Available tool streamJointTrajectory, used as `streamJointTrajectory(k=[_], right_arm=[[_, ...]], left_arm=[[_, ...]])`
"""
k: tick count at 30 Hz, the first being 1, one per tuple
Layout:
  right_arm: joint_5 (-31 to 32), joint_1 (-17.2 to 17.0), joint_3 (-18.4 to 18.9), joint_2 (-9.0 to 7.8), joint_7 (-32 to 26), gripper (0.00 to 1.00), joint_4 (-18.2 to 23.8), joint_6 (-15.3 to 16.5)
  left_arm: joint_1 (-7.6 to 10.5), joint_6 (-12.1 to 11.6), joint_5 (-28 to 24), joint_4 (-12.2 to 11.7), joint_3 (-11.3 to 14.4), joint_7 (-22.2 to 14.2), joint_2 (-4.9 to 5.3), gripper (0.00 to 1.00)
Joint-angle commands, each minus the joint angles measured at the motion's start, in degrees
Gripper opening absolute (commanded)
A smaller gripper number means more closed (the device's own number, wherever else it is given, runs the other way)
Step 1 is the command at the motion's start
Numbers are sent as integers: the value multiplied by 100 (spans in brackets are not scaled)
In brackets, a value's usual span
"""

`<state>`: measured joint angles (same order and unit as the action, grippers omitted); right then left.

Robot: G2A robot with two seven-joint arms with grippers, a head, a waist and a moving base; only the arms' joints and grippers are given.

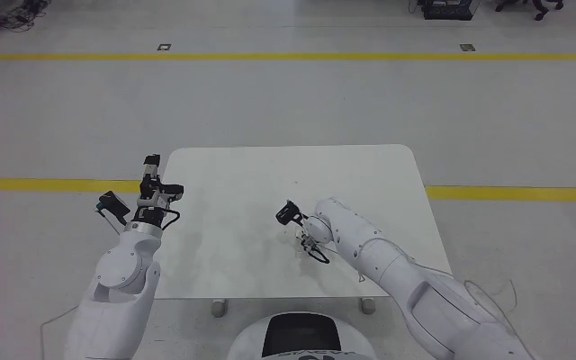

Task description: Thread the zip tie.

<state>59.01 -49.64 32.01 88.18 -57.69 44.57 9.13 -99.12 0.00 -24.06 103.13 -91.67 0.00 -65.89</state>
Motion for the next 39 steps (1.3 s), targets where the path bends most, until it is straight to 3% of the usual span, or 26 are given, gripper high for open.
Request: streamJointTrajectory(k=[1,13,15,17,24,31,39], right_arm=[[2,2,0,11,3,16,-39,16],[-8,62,-37,128,55,15,-334,72],[3,77,-49,149,57,12,-376,71],[20,94,-63,173,61,1,-422,55],[68,143,-71,230,75,0,-473,18],[78,115,79,155,42,0,-177,129],[156,-111,460,-105,-134,0,494,226]], left_arm=[[0,0,0,0,0,0,0,100],[0,0,0,0,0,0,0,100],[0,0,0,0,0,0,0,100],[0,0,0,0,0,0,0,100],[0,0,0,0,0,0,0,100],[0,0,0,0,0,0,0,100],[0,0,0,0,0,0,0,100]])
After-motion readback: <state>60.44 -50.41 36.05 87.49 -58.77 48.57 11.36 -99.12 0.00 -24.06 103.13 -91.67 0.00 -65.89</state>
